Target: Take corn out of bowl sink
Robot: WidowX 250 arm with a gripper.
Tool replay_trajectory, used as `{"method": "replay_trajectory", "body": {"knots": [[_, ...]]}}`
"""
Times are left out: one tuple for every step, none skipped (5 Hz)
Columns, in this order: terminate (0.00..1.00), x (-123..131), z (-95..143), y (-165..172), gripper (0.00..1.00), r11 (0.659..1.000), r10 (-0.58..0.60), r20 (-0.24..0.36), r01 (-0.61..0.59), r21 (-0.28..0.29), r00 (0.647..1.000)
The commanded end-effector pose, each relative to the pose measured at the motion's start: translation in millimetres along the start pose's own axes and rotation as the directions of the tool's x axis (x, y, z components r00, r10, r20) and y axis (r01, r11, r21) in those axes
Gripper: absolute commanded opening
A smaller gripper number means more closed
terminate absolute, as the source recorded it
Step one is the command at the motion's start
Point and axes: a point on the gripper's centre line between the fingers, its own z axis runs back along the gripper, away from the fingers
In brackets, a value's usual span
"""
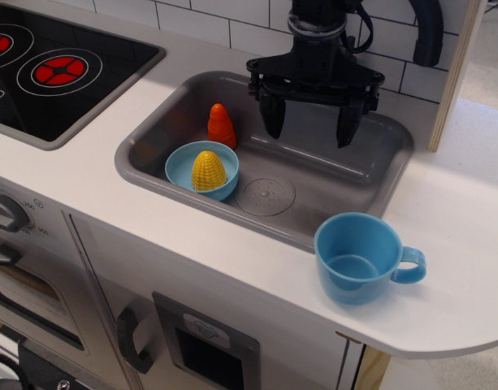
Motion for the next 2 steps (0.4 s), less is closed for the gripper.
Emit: {"method": "replay_trajectory", "body": {"knots": [[0.00, 0.0, 0.0, 0.0, 1.00, 1.000, 0.000, 0.000, 0.000, 0.000, 1.000], [0.00, -1.1, 6.7, 21.0, 1.00, 1.000, -0.001, 0.019, 0.001, -0.015, 1.000]]}}
